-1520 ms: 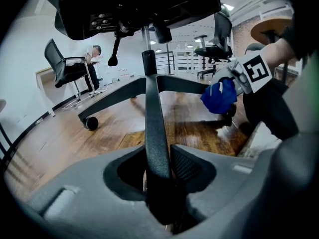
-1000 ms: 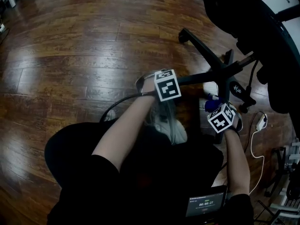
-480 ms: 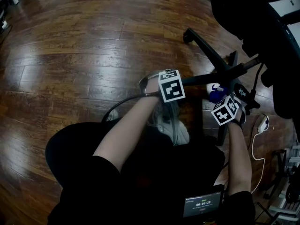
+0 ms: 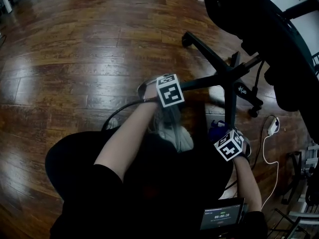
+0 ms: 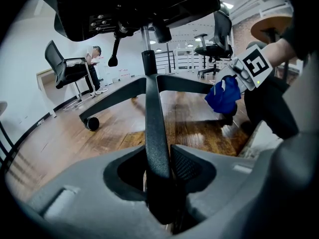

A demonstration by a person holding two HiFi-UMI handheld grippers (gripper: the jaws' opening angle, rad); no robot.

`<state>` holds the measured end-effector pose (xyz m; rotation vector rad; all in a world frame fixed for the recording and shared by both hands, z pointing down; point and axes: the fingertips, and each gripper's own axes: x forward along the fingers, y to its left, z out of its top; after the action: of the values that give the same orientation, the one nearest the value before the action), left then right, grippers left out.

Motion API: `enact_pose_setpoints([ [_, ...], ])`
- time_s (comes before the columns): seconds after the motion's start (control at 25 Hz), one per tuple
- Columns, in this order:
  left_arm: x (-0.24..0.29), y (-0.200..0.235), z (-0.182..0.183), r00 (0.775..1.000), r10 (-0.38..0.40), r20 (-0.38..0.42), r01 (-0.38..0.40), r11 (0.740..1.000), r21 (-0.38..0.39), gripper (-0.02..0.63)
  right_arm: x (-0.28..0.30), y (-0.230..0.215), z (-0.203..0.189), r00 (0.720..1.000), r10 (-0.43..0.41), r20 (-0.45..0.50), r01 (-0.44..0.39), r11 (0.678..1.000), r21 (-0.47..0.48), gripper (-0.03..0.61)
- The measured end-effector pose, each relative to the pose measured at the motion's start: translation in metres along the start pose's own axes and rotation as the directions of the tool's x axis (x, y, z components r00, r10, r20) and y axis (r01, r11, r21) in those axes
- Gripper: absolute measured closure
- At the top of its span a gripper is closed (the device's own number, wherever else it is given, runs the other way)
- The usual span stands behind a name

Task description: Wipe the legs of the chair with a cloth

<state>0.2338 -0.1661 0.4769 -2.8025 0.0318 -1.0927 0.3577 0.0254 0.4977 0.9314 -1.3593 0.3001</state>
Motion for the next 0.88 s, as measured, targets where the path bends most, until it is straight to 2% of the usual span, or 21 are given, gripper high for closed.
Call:
enact_pose_setpoints([
  [0.2,0.001,-0.001,0.0,1.0,-0.004,-0.002,0.004,1.0,-0.007,0.465,0.007,-0.023,0.011,0.999,-0.046,-0.016,0.046,0.999,-0.012,0.505],
  [0.36,0.001,-0.001,0.002,1.0,-0.013,0.002,0.013,1.0,-0.008,0.465,0.017,-0.082,0.045,0.989,-0.149,-0.013,0.148,0.989,-0.004,0.505],
  [0.52,-0.001,-0.001,0.002,1.0,-0.02,0.003,0.02,1.0,-0.017,0.465,0.026,-0.151,0.093,0.964,-0.266,0.019,0.266,0.964,-0.008,0.505],
  [0.6,0.0,-0.001,0.003,1.0,-0.024,0.005,0.024,0.999,-0.022,0.465,0.026,-0.168,0.104,0.959,-0.283,0.012,0.283,0.959,0.006,0.506],
  [0.76,-0.001,-0.001,0.003,1.0,-0.028,0.006,0.028,1.0,-0.013,0.465,0.023,-0.159,0.099,0.948,-0.315,0.03,0.316,0.948,-0.037,0.504],
  [0.88,-0.001,-0.002,0.004,1.0,-0.019,0.011,0.019,1.0,-0.008,0.465,0.018,-0.129,0.08,0.963,-0.268,0.019,0.268,0.963,-0.035,0.504],
])
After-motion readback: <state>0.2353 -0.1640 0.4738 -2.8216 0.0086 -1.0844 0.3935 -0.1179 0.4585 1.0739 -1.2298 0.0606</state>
